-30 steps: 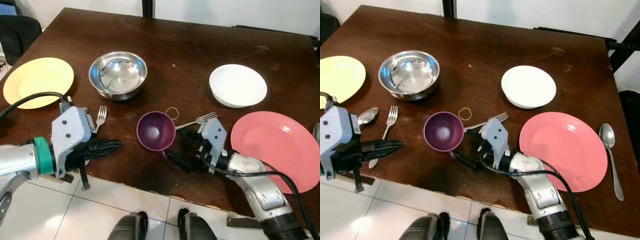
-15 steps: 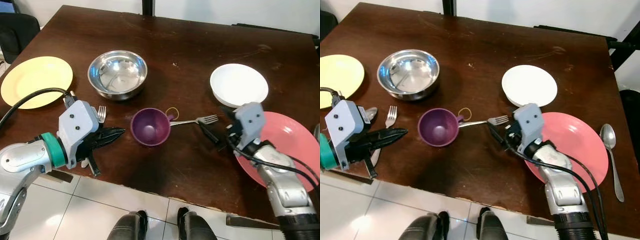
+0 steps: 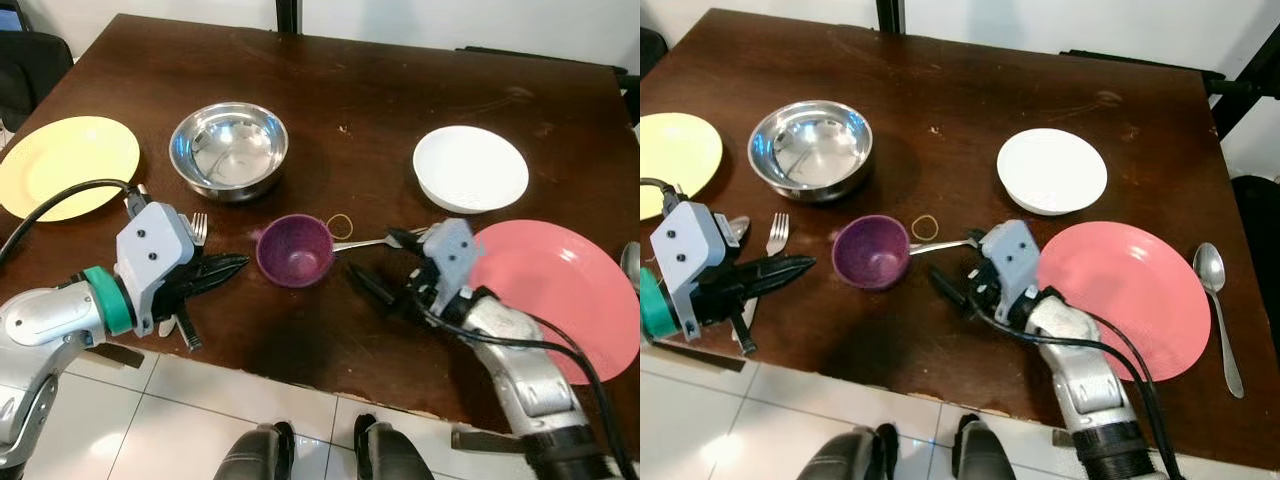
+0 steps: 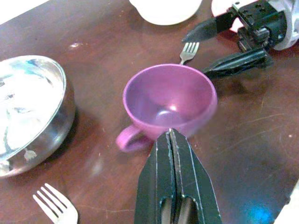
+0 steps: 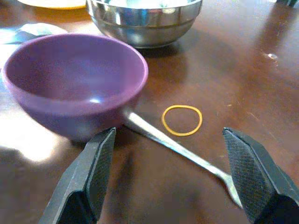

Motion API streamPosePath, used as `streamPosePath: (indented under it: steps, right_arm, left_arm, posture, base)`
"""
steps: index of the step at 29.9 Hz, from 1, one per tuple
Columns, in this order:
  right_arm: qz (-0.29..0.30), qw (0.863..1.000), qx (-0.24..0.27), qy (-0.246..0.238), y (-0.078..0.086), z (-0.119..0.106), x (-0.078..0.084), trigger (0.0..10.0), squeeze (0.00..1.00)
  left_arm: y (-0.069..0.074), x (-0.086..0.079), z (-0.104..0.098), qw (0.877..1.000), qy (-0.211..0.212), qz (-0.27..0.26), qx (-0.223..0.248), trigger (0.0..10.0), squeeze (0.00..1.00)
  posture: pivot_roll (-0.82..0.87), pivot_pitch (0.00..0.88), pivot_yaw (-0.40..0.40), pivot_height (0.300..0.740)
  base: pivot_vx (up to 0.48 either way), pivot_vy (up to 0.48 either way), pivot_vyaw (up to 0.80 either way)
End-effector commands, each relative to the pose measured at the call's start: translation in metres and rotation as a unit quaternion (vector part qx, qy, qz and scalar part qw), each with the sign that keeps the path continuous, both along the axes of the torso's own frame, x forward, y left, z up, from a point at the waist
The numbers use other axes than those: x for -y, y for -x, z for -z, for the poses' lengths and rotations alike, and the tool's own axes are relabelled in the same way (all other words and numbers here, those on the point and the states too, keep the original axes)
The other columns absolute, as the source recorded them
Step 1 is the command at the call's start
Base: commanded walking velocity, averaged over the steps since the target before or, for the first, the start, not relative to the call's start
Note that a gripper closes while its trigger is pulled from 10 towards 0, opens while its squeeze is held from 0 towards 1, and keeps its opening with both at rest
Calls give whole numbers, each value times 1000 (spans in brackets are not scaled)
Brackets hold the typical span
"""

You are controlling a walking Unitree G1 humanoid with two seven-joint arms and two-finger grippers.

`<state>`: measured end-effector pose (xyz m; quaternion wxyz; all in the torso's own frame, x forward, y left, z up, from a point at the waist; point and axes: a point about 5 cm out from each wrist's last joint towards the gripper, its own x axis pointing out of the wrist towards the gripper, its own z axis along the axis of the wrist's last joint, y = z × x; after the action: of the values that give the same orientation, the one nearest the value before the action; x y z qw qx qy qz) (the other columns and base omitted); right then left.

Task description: Setting the table

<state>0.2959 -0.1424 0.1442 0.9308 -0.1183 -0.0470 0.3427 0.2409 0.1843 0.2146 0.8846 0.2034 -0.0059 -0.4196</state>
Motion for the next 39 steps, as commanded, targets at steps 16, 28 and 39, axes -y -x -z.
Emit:
streamPosePath:
  steps: [16, 28, 39]
  right_arm:
    - [101, 994, 5, 32, -9, 10, 42, 10000, 0]
    - [37, 999, -18, 16, 19, 15, 27, 10000, 0]
    - [-54, 998, -22, -32, 38, 13, -36, 10000, 0]
  left_arm:
    - [2, 2, 7, 1000, 1, -8, -4, 10000, 0]
    - [1, 2, 9, 1000, -2, -10, -10, 10000, 0]
    - [-13, -2, 14, 995, -48, -77, 33, 10000, 0]
  posture:
    - [1, 157, 85, 740]
    - [0, 175, 92, 740]
    - [3, 181, 102, 740]
  base:
    - [0, 0, 0]
    - [0, 0, 0]
    - [0, 0, 0]
